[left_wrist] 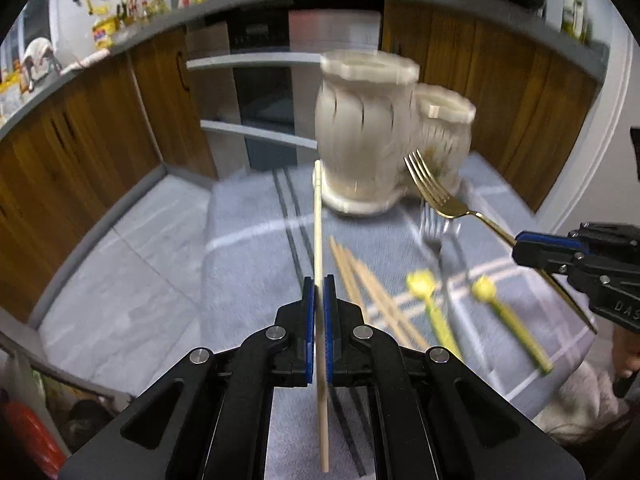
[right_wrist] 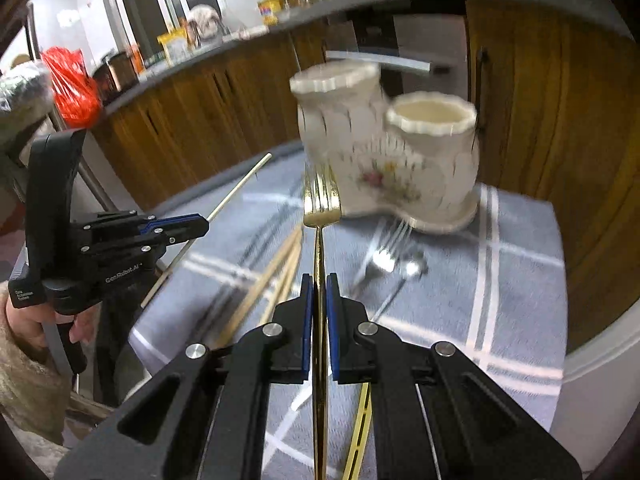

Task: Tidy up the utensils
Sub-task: 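Close the left tool on the chopstick while the right tool grips and lifts the gold fork, then carry the chopstick into the tall holder cup while the right tool drops the fork into the short cup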

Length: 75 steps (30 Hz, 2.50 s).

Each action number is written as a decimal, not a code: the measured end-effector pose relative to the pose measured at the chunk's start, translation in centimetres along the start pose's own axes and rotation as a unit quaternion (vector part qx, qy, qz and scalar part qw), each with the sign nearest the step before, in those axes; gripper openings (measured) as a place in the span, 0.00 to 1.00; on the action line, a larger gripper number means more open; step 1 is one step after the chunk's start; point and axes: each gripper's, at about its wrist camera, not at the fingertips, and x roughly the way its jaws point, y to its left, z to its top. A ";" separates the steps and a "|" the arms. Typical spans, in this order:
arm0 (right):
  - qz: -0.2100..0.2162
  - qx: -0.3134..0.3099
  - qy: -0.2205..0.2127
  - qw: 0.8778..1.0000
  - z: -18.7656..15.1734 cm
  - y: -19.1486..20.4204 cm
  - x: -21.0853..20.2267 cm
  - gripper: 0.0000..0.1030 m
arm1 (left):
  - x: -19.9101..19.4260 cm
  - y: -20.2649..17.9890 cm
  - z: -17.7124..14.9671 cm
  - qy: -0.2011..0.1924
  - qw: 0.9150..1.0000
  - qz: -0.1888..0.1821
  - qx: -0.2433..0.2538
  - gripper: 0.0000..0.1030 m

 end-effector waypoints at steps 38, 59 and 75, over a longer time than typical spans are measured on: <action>-0.062 0.098 -0.277 0.954 13.6 -10.7 6.1 0.07 | 6.6 0.2 16.8 -0.236 0.964 -0.081 -0.086 0.05; -0.082 0.070 -0.248 0.963 10.2 -9.7 5.5 0.07 | 6.1 0.0 13.0 -0.204 0.974 -0.076 -0.061 0.05; -0.079 0.058 -0.167 0.981 8.8 -8.8 5.3 0.07 | 6.0 -1.2 12.3 -0.153 0.986 -0.061 -0.030 0.08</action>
